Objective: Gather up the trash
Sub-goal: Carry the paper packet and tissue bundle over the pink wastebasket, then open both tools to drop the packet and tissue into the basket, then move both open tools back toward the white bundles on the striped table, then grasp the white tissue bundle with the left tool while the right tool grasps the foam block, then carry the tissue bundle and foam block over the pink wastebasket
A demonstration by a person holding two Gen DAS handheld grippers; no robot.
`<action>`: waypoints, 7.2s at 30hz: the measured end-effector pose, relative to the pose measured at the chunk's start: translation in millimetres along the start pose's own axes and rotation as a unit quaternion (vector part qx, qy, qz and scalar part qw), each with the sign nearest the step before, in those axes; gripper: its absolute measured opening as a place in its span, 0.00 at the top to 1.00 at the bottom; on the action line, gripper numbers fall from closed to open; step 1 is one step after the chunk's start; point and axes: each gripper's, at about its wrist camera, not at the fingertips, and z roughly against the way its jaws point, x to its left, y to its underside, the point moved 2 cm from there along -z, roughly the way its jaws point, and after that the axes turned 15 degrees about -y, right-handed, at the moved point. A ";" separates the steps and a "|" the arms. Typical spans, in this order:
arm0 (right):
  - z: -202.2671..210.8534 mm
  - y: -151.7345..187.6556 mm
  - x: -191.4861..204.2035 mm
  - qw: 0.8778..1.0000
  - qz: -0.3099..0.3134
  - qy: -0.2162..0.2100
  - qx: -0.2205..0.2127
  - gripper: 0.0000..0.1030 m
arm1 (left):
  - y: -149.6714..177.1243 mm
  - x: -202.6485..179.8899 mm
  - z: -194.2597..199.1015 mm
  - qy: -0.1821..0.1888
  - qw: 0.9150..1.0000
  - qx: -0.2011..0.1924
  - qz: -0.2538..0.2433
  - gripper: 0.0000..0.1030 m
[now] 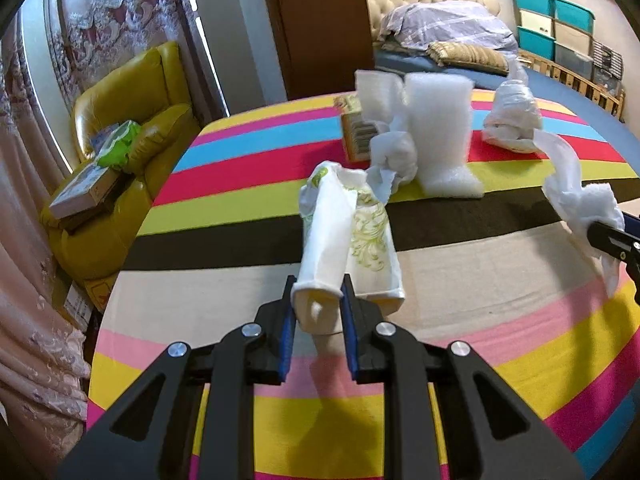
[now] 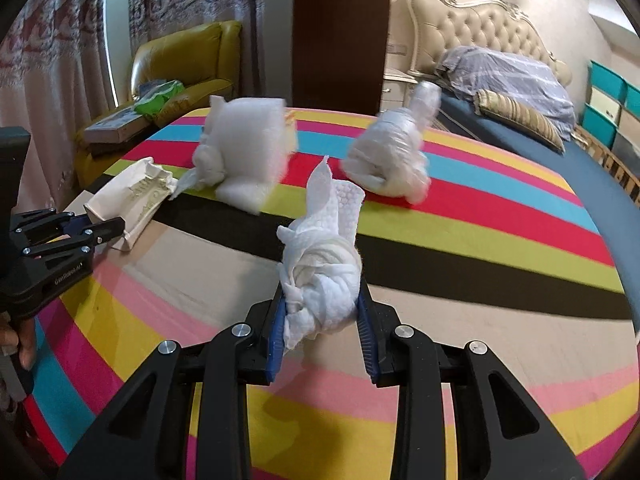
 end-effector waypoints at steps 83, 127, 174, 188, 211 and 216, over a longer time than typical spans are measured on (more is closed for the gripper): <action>324.2 215.8 -363.8 0.916 -0.254 0.288 -0.116 0.69 | -55.8 -539.7 315.9 0.422 0.849 -0.157 -0.277 0.83; 124.0 61.0 -137.3 0.994 -0.049 0.080 -0.061 0.39 | -41.4 -137.8 81.9 0.105 0.991 -0.078 -0.029 0.05; -137.7 -103.8 60.2 0.999 0.016 0.015 0.032 0.32 | -22.2 55.8 -36.0 -0.018 0.996 0.023 0.088 0.76; -80.3 -60.2 59.4 0.997 0.078 0.003 0.013 0.51 | -8.6 27.0 -4.3 0.000 0.998 -0.003 0.061 0.76; 46.2 25.3 -18.6 0.998 0.001 0.036 -0.044 0.51 | 3.7 -80.3 66.7 0.091 0.995 -0.043 0.002 0.76; 72.1 40.0 -50.6 0.997 -0.027 0.057 -0.051 0.51 | 1.4 -118.3 86.0 0.124 0.990 -0.062 -0.031 0.76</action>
